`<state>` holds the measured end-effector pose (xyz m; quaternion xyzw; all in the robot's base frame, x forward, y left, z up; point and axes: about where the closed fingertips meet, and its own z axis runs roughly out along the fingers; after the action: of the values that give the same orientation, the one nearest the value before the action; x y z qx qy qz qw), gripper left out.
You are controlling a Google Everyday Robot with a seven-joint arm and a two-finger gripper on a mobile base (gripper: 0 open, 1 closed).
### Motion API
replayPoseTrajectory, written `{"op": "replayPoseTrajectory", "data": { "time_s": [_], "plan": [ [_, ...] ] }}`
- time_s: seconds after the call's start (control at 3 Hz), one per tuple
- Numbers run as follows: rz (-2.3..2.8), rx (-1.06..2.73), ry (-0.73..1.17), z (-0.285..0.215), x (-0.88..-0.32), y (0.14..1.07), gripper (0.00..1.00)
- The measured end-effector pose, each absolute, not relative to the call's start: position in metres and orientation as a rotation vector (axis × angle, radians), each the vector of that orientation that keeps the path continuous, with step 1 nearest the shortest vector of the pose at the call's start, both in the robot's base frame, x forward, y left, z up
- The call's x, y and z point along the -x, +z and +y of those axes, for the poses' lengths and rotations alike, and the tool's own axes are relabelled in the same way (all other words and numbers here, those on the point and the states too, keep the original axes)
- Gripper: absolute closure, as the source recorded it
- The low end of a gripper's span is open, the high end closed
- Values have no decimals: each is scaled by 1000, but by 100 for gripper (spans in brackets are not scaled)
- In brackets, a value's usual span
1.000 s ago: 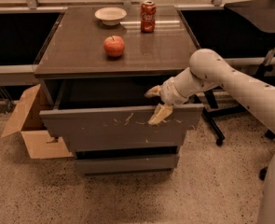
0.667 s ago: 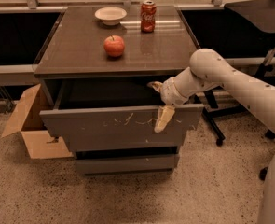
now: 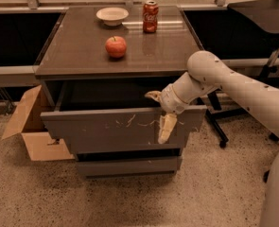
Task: Open top drawer
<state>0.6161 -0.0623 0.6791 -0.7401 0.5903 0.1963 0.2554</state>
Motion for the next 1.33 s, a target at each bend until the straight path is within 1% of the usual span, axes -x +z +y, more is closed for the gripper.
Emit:
{"op": "replayPoseTrajectory", "data": {
  "time_s": [0.33,0.67,1.0,1.33],
  "plan": [
    [1592,2070,630,-60,-589,679,16],
    [1581,2099,701,-59,-573,680,39],
    [1547,2108,727,-60,-565,691,70],
    [1521,2108,726,-60,-563,700,95]
  ]
}}
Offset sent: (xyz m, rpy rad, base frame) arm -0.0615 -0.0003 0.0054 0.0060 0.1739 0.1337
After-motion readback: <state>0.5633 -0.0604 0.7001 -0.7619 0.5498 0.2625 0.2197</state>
